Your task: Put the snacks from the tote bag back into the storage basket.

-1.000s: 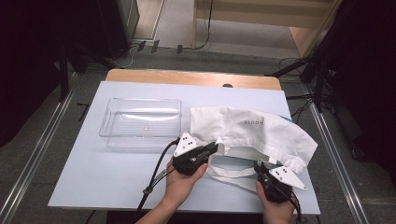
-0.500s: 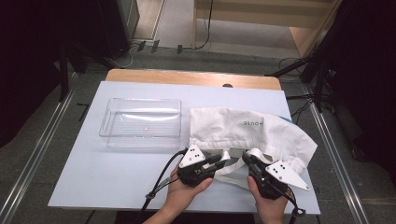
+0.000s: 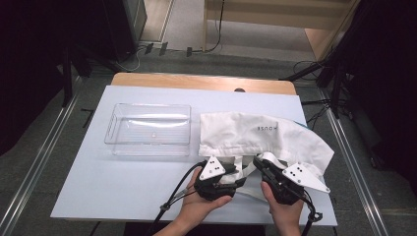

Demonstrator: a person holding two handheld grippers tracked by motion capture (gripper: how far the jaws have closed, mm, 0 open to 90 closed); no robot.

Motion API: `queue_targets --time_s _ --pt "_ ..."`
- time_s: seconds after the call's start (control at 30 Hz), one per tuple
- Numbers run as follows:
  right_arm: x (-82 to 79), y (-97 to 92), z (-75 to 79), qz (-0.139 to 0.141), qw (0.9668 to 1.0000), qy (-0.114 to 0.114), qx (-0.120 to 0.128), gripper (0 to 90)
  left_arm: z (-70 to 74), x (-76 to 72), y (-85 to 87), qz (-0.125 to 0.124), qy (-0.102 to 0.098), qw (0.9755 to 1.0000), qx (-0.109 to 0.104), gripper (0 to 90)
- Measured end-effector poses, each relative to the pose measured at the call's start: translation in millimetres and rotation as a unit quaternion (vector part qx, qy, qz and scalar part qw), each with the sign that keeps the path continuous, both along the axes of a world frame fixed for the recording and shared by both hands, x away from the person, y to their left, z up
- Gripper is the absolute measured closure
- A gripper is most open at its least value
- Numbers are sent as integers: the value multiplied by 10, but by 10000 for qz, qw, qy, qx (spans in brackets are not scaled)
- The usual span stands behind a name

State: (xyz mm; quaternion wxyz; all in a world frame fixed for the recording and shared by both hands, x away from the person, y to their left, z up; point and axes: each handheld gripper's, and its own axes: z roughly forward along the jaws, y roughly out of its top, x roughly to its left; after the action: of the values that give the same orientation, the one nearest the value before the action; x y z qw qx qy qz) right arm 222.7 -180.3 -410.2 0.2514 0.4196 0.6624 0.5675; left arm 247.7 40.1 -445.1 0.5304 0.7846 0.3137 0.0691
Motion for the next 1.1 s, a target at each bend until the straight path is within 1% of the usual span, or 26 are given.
queue_targets --time_s 0.07,0.1,0.13,0.17,0.23,0.27,0.3,0.33,0.37,0.4,0.47,0.5,0.53,0.57,0.63,0.73,0.8,0.83,0.87,0.9,0.93,1.03,1.07,1.1 --pt "-11 -3 0 65 10000 9 36 841 -19 3 -43 36 46 10000 -64 481" --pt "-23 -2 0 133 9999 -32 77 841 -24 -2 -65 39 30 10000 -25 479" --pt "-36 10 6 185 9998 9 116 841 -27 -13 -93 78 -9 10000 45 476" --pt "-37 21 9 247 9996 -22 105 841 -29 -24 -111 86 -49 9999 61 470" --pt "-51 57 19 345 9993 -50 92 840 -31 -42 -149 162 -169 9996 169 466" --pt "-57 70 22 404 9991 -65 78 840 -38 -40 -166 196 -190 9995 169 466" --pt "-71 85 29 454 9989 -85 88 840 -43 -36 -176 213 -180 9995 149 466" --pt "-76 87 32 498 9987 -111 95 840 -49 -30 -187 258 -175 9993 188 465" --pt "-83 89 38 531 9984 -110 153 840 -61 -26 -201 329 -166 9991 208 465" --pt "-85 83 43 562 9981 -130 199 840 -75 -15 -216 352 -114 9991 216 462" --pt "-101 67 55 623 9975 -111 327 840 -99 4 -257 399 -61 9987 313 440" --pt "-106 58 59 637 9973 -136 338 840 -106 9 -276 404 -51 9987 300 421" --pt "-108 52 61 658 9971 -153 342 840 -108 11 -301 441 -71 9984 352 417" --pt "-110 42 60 663 9971 -170 334 840 -107 10 -323 487 -134 9979 407 404" --pt "-107 33 53 688 9969 -146 351 839 -100 19 -360 511 -152 9975 456 398" --pt "-105 42 32 737 9966 -128 358 838 -93 47 -370 629 -165 9969 439 409" --pt "-116 41 21 755 9963 -130 392 837 -100 77 -355 704 -149 9965 421 460" --pt "-121 28 13 691 9968 -164 377 837 -98 84 -342 697 -136 9966 414 508" --pt "-124 14 7 667 9969 -163 392 836 -96 95 -328 637 -156 9972 354 544" --pt "-124 -10 -4 674 9966 -136 462 835 -93 100 -315 564 -143 9977 356 611" --pt "-125 -27 -14 665 9966 -135 470 835 -94 102 -310 531 -140 9978 364 644" --pt "-132 -45 -32 644 9970 -128 398 827 -99 112 -269 501 -84 9983 290 764" --pt "-133 -49 -39 641 9971 -144 373 817 -93 123 -244 518 -66 9982 301 794" --pt "-141 -55 -48 612 9973 -144 387 764 -83 136 -218 529 -31 9982 293 821"
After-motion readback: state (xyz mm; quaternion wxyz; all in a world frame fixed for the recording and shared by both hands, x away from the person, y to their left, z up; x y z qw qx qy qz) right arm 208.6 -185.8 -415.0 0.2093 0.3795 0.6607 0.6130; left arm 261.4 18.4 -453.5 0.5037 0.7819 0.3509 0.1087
